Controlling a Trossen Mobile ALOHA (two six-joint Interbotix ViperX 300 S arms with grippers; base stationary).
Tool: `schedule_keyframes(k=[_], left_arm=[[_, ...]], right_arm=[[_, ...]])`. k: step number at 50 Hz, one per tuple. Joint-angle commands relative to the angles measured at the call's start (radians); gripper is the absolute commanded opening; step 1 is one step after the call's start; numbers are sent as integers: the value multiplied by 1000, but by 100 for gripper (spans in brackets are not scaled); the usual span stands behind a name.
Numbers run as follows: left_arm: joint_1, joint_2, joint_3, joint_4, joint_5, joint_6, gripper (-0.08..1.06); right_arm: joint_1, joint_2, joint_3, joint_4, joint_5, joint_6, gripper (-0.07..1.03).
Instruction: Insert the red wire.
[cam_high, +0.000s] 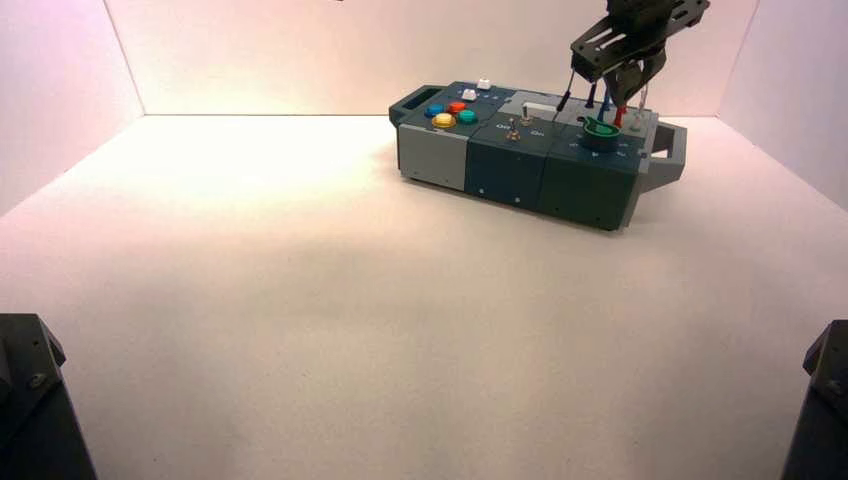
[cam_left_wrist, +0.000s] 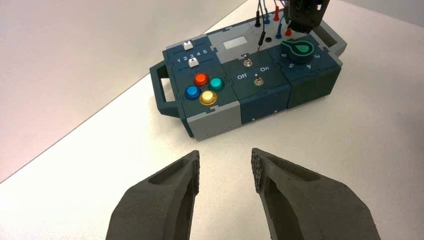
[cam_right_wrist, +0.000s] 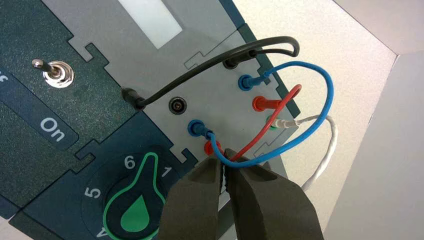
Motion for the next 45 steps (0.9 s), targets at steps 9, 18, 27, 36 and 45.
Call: schedule_keyframes(k=[9, 18, 27, 36, 45], left_arm=[[-5, -12, -20, 2, -5, 6, 56], [-5, -14, -18, 2, -5, 6, 56], [-5, -15, -20, 2, -3, 6, 56], [-5, -17, -20, 2, -5, 6, 56], [-5, -18, -20, 2, -5, 6, 56]], right_arm=[[5, -2, -8, 2, -2, 3, -2], [5, 6, -5, 2, -3, 8, -2], [5, -23, -12, 2, 6, 12, 0], [6, -64, -25, 2, 18, 12, 27], [6, -107, -48, 2, 75, 9, 35]])
